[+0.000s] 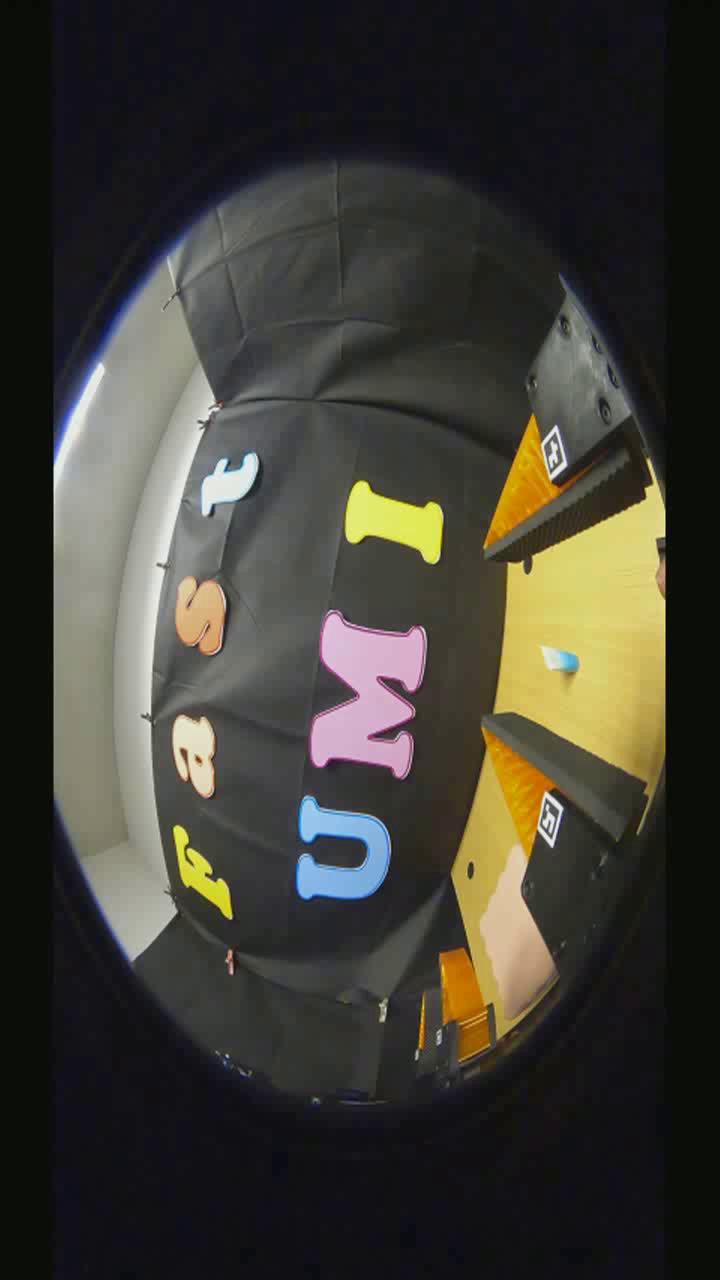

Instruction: First open the suitcase, pack the skin care products into it, and then close the suitcase.

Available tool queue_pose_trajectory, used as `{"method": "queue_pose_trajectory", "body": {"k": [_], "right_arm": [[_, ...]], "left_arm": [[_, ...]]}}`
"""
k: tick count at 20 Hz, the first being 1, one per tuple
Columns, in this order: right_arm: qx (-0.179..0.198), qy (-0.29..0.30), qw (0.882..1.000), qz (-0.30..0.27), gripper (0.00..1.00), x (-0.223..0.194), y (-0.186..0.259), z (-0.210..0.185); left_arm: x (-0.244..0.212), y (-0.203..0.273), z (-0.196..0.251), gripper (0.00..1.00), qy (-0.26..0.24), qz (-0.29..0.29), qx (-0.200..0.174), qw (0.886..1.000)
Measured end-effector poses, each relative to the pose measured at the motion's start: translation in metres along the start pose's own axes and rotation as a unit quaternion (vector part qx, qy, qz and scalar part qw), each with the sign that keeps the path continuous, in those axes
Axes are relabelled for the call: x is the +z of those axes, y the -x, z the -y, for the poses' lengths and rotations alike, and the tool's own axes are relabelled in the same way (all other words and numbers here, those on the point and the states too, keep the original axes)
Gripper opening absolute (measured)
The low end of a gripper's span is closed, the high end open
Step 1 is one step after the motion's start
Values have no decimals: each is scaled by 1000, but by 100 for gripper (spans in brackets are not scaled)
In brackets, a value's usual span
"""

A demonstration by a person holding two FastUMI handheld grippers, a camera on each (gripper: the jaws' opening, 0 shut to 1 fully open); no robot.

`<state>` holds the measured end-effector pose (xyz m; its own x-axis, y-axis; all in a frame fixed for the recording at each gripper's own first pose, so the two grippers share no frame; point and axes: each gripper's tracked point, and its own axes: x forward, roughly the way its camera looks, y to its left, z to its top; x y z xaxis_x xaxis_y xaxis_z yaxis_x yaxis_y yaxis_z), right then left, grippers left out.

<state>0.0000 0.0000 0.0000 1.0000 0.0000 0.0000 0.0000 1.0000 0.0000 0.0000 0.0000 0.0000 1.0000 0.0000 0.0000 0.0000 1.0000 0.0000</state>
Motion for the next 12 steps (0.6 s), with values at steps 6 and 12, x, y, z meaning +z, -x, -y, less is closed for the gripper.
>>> {"method": "queue_pose_trajectory", "body": {"k": [6, 12], "right_arm": [[-12, 32, 999, 15, 96, 11, 5, 7], [-10, 36, 999, 8, 94, 8, 4, 6]], "left_arm": [[-4, -11, 27, 96, -6, -3, -39, 999], [-24, -9, 41, 96, -11, -20, -57, 998]]}}
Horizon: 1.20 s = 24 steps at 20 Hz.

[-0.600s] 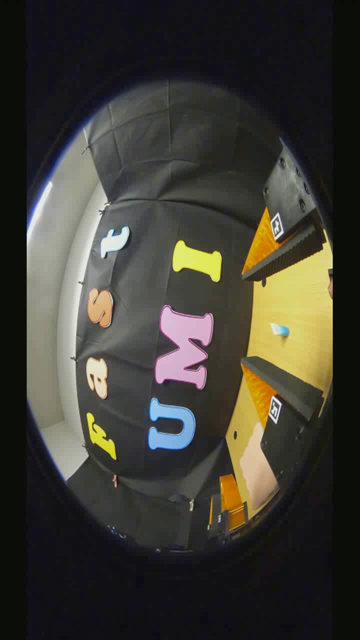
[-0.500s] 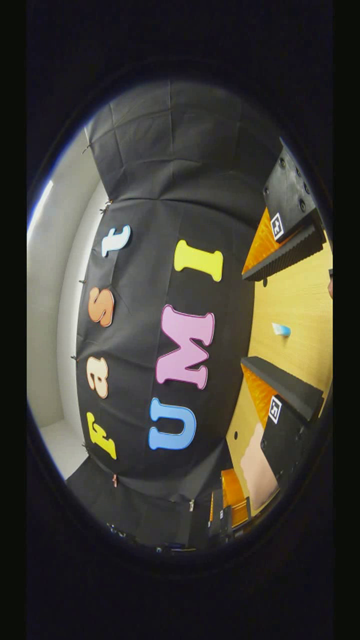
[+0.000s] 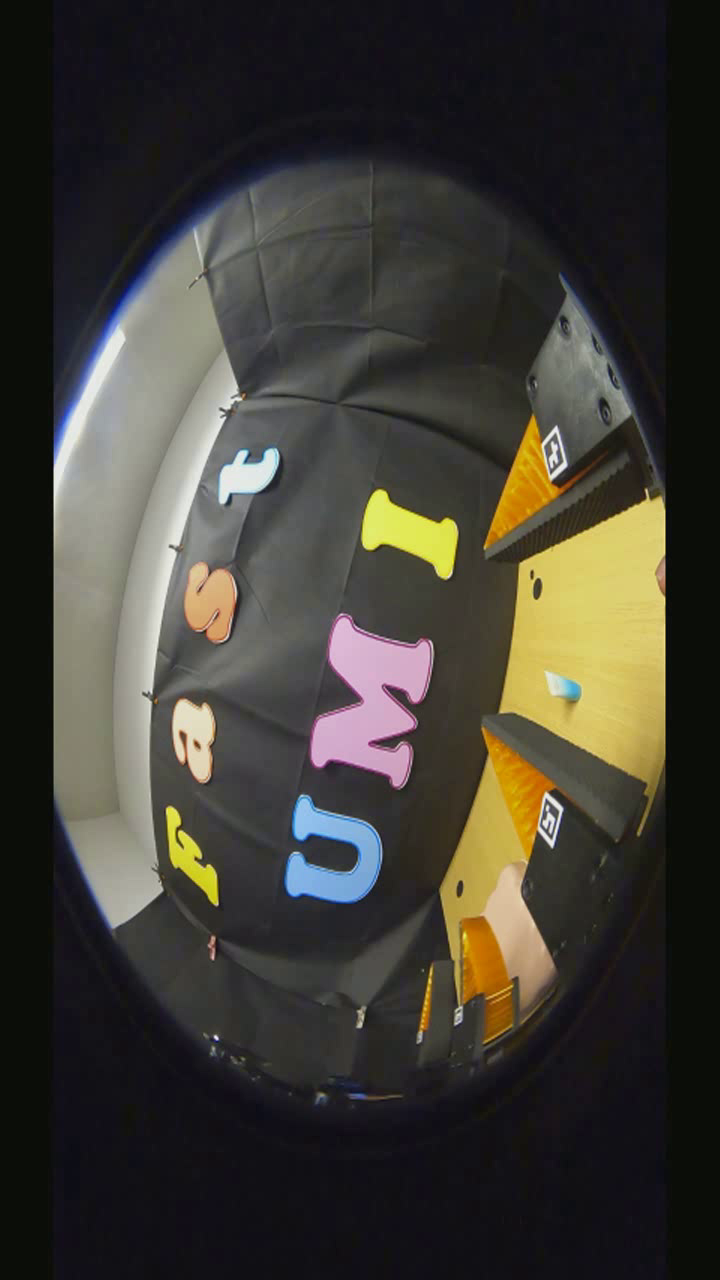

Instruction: First open the suitcase, pack the skin care products into it, and then close the suitcase.

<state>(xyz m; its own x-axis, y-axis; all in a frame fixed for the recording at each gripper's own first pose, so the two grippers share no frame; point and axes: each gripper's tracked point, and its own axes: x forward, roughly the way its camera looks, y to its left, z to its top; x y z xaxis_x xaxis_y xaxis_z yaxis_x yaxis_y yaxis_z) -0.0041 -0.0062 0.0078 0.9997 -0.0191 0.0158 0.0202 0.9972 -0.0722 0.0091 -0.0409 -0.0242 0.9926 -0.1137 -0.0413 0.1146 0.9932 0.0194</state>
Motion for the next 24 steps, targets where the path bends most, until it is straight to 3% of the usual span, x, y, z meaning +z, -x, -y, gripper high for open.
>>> {"method": "queue_pose_trajectory", "body": {"k": [5, 9, 13, 18, 24], "right_arm": [[-1, 1, 1000, 2, 94, 3, 0, 1], [-3, -9, 1000, -6, 94, -4, 0, -4], [-7, -12, 1000, -10, 96, -10, 3, -10], [-4, -18, 1000, -11, 96, -17, 6, -18], [1, -8, 1000, -24, 96, -41, 3, 4]], "left_arm": [[-13, -3, 1, 96, 1, -16, -5, 1000], [-59, -4, -3, 96, 57, -78, -23, 995], [-75, 0, -17, 96, 35, -99, -13, 994], [-102, -5, -11, 96, 37, -143, -29, 989], [-146, -28, 4, 96, 35, -207, -30, 977]]}}
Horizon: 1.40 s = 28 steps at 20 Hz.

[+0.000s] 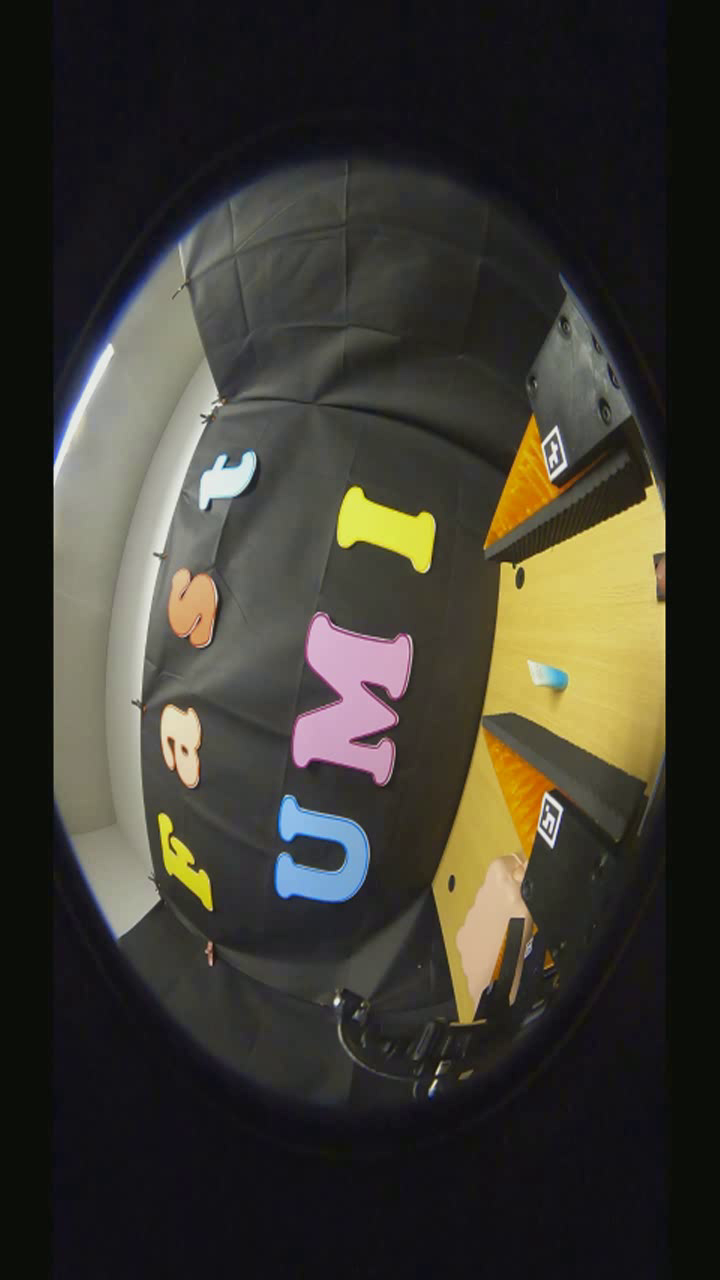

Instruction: First open the suitcase, pack the skin care products into it, and then close the suitcase.

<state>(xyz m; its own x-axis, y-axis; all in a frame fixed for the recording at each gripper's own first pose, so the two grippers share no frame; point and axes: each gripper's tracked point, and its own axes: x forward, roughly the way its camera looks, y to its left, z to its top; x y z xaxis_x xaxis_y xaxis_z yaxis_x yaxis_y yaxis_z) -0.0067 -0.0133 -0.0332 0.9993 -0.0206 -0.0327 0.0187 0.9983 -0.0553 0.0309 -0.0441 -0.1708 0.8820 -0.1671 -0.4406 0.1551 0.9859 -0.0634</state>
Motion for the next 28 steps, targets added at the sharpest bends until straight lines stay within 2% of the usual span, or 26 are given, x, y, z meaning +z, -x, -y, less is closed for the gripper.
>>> {"method": "queue_pose_trajectory", "body": {"k": [1, 4, 7, 11, 14, 15, 16, 18, 20, 22, 26, 28], "right_arm": [[1, 3, 1000, -1, 96, -5, -3, 6], [2, 19, 1000, -11, 96, -33, -22, 25], [27, -3, 998, -53, 96, -72, -43, 30], [51, -7, 996, -78, 96, -112, -71, 49], [62, -20, 993, -96, 96, -132, -84, 57], [64, -25, 992, -102, 99, -137, -86, 60], [65, -29, 992, -108, 96, -141, -89, 61], [67, -36, 990, -116, 96, -146, -93, 66], [63, -38, 991, -113, 97, -146, -97, 72], [63, -42, 990, -118, 96, -149, -101, 74], [64, -47, 990, -119, 96, -150, -104, 73], [65, -45, 990, -114, 100, -149, -107, 70]], "left_arm": [[-7, -11, -1, 96, -2, -13, 9, 1000], [-30, -40, -18, 96, 2, -60, 72, 996], [-55, -69, -20, 96, 24, -114, 96, 989], [-74, -95, -32, 95, 54, -159, 126, 978], [-81, -110, -42, 88, 62, -173, 152, 971], [-84, -115, -41, 84, 64, -179, 151, 970], [-87, -119, -38, 82, 71, -188, 143, 969], [-88, -121, -42, 71, 77, -195, 149, 966], [-89, -122, -58, 54, 53, -197, 169, 964], [-86, -119, -50, 20, 42, -209, 150, 965], [-73, -115, -48, 12, 37, -220, 143, 964], [-52, -108, -51, 10, 22, -200, 136, 970]]}}
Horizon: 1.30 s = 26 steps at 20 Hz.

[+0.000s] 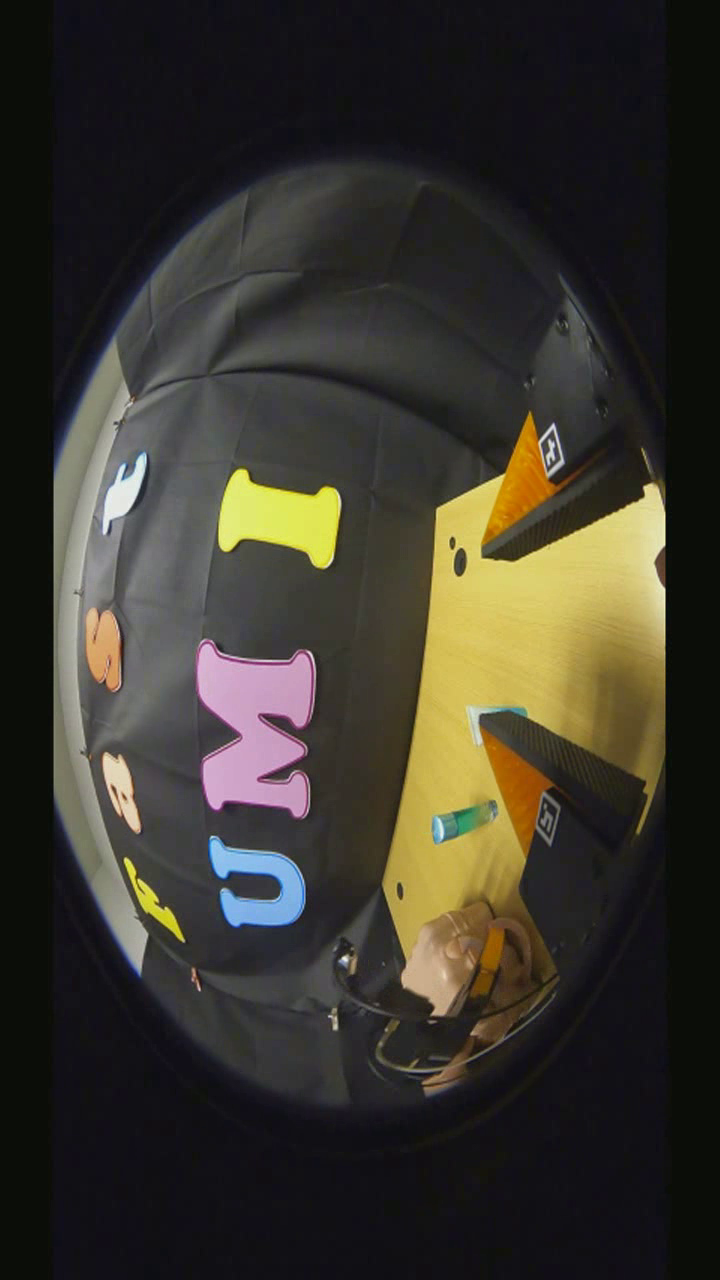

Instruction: First open the suitcase, pack the skin care products into it, and then close the suitcase.

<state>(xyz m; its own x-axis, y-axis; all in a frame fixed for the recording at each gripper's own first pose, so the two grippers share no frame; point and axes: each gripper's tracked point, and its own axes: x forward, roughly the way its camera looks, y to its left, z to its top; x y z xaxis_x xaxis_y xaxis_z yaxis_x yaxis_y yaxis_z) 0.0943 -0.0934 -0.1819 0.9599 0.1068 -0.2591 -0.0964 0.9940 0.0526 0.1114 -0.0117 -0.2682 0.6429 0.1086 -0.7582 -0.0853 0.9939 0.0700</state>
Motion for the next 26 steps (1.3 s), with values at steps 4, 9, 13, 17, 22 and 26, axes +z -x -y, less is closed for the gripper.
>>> {"method": "queue_pose_trajectory", "body": {"k": [4, 9, 13, 17, 22, 26], "right_arm": [[19, -14, 1000, -10, 94, -6, -9, -15], [31, -2, 999, -10, 100, 3, -20, -29], [18, 7, 1000, 6, 97, 23, -14, -44], [-1, 30, 999, 15, 96, 40, -7, -72], [-16, 32, 999, 29, 96, 64, -4, -127], [-17, 45, 999, 25, 96, 72, 1, -172]], "left_arm": [[43, 55, -20, 8, 16, 33, -19, 999], [95, 115, -75, 8, 90, 90, -34, 991], [120, 149, -140, 8, 92, 121, -20, 988], [133, 177, -211, 8, 89, 140, -7, 986], [111, 170, -334, 8, 38, 127, 23, 991], [106, 145, -408, 8, 75, 130, 9, 989]]}}
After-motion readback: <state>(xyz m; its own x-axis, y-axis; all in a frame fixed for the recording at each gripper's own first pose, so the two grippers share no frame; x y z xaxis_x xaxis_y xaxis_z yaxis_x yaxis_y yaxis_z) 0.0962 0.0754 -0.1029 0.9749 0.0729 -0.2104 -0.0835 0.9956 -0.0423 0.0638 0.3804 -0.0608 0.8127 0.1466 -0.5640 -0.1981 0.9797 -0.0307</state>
